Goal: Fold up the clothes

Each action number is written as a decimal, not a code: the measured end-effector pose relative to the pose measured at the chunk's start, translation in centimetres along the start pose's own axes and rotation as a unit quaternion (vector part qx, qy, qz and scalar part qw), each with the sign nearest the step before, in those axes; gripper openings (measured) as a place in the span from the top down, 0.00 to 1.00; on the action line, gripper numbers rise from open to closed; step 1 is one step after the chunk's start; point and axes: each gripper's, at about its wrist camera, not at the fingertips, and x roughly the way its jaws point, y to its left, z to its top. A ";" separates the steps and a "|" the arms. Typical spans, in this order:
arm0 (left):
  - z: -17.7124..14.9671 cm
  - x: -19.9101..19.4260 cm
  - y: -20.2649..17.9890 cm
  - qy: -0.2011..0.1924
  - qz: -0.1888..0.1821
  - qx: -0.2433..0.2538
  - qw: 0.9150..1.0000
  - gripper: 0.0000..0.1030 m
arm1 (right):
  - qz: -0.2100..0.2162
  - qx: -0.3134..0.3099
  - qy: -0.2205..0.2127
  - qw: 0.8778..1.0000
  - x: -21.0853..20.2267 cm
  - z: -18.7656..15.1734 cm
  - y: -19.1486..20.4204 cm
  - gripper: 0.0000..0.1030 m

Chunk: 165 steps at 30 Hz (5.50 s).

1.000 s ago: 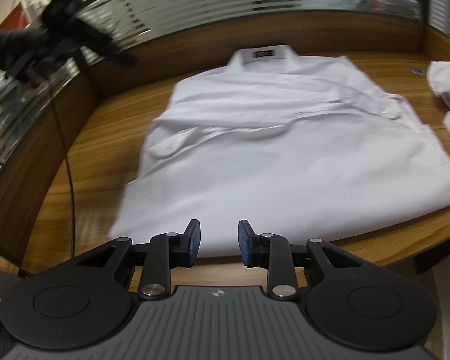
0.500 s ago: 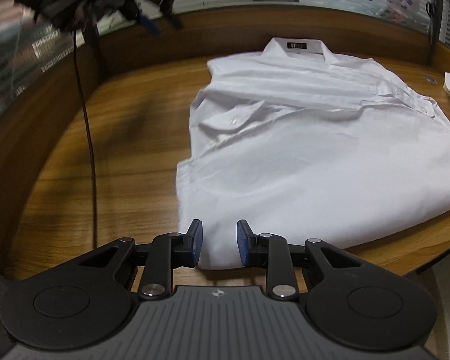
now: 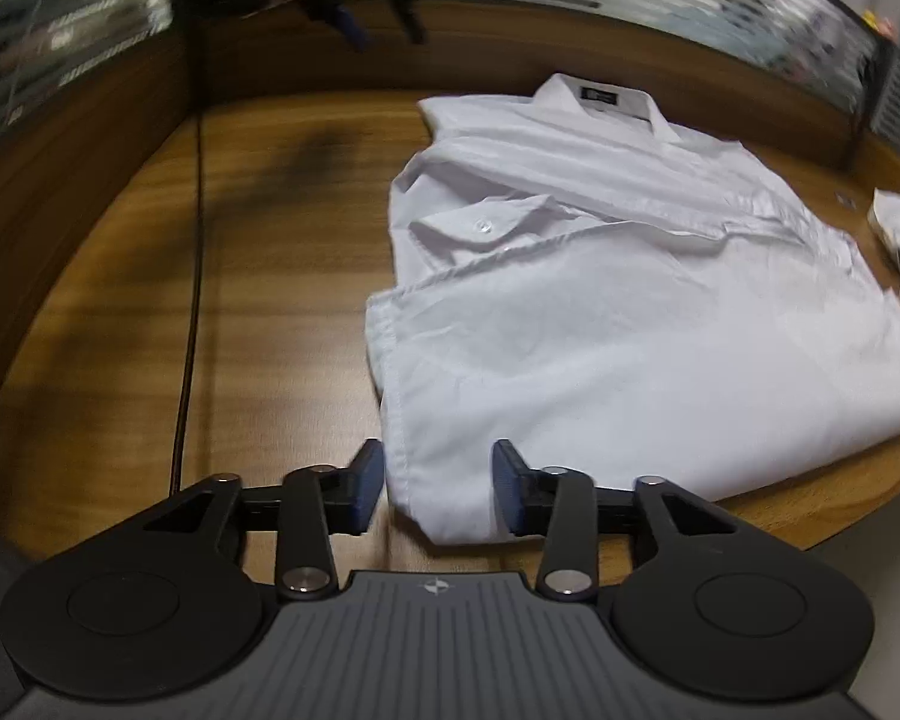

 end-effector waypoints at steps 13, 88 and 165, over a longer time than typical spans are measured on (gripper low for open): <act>-1.3 5.9 0.8 -0.014 -0.022 -0.143 0.989 0.37 | -0.043 -0.132 0.009 0.990 0.7 -1.4 2.5 0.52; 4.1 2.5 -17.6 -0.112 0.089 -0.159 0.977 0.95 | 0.161 0.142 -0.007 0.977 -0.5 10.2 -37.2 0.78; 1.7 5.3 -15.0 -0.141 0.032 -0.174 0.974 0.66 | 0.361 0.081 0.085 0.925 25.2 26.6 -32.9 0.92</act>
